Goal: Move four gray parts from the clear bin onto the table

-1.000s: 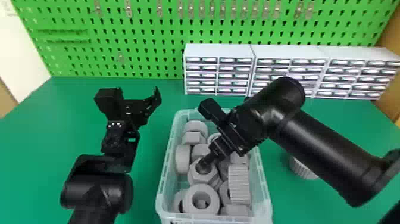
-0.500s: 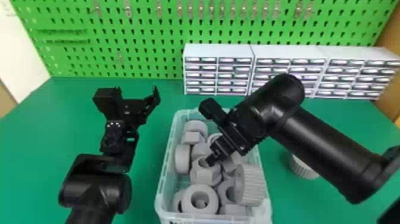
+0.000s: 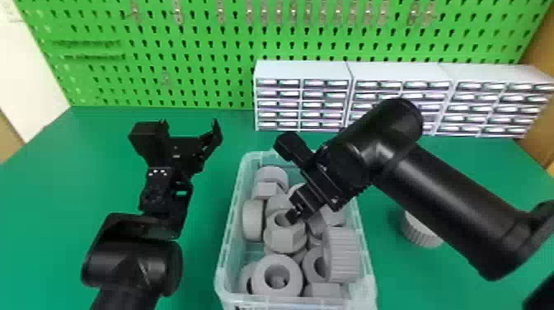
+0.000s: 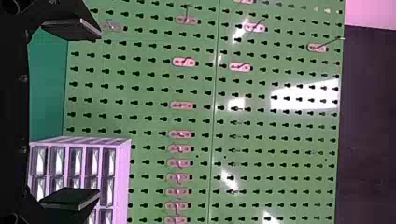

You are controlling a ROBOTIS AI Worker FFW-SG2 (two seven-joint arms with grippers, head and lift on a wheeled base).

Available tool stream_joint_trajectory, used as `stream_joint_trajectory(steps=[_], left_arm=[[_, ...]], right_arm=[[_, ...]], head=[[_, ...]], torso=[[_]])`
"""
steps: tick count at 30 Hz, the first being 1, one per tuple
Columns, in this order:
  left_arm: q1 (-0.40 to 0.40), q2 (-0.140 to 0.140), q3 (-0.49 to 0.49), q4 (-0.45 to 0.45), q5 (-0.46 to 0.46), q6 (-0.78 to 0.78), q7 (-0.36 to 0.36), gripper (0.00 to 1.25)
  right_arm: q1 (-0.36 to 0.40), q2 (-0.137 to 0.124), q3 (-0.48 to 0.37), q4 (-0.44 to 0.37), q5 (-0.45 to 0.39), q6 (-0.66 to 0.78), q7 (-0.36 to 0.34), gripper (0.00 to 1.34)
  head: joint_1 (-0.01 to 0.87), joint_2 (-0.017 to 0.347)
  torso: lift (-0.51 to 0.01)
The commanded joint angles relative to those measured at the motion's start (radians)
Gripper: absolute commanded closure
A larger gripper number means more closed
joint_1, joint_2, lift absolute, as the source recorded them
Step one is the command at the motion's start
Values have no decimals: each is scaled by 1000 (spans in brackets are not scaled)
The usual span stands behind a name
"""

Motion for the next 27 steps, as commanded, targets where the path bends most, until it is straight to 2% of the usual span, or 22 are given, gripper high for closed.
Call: stream_joint_trajectory(steps=[1,16,27], left_arm=[[0,1,-2,0,0,0,0,98],[5,4,-3,0,0,0,0,98],[3,5,-3,0,0,0,2,98]], right_arm=[[0,-2,-18,-19,7,0,0,998],[0,-3,-51,-51,19,0,0,998],[5,-2,-28,-45,33,6,0,998]], head=[[693,72],[693,72],[693,72]], torso=[[-52],[-52],[-52]])
